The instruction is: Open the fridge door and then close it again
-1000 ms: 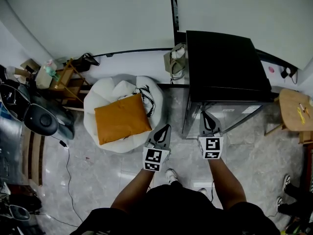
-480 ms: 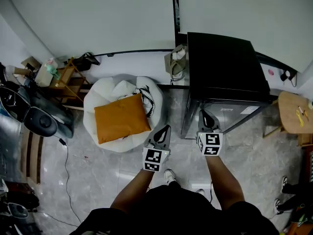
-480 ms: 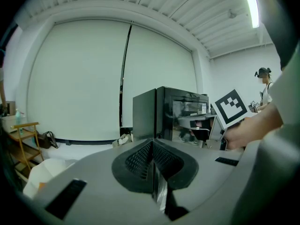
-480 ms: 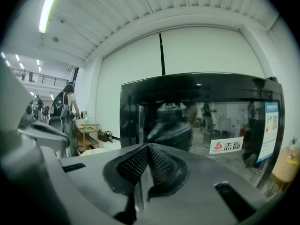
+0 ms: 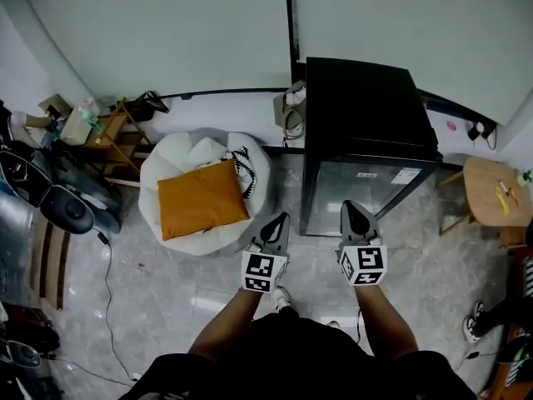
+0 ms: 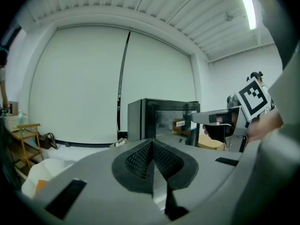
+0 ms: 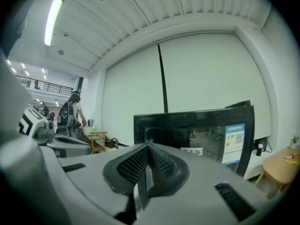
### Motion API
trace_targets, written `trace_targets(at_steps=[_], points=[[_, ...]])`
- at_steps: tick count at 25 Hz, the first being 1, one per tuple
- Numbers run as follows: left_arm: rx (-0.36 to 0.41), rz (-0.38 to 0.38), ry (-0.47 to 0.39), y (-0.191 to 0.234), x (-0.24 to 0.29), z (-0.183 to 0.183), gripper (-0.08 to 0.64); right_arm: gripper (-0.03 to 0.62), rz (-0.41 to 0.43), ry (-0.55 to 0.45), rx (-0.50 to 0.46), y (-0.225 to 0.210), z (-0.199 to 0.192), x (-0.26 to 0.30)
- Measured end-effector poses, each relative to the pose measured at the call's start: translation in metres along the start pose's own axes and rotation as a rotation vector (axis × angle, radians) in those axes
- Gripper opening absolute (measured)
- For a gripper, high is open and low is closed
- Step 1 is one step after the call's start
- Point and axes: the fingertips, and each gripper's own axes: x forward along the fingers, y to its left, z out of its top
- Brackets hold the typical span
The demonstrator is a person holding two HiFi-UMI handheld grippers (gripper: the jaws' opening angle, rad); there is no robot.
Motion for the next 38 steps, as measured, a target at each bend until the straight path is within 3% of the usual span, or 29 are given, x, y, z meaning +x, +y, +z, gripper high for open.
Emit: trace_targets(at_steps=[8,16,31,38], points=[[0.017,-0.049,-0.055,-0.089,-0.021,0.021,0.021,0.017,0.022,-0.024,-0.033,-0.015,0.004,-0.096],[0.057,-0.062,-0.065,-0.149,-0.053,0.023,0.021,0.017,0.020,-0.023,-0.072,-0.034,-0.003,-0.168],[0.078,-0.010,-0.077,-0.196,-0.108,0.020,0.021,0.017,0.075,-0.079,-0.112,-0.027,-0.001,-0.233],[0.060,-0.004,-0.082,-0.208,-0.114,0.021,0.021,0.017,0.055,-0.081,-0.122,-0.039,-0.004,-0.247]])
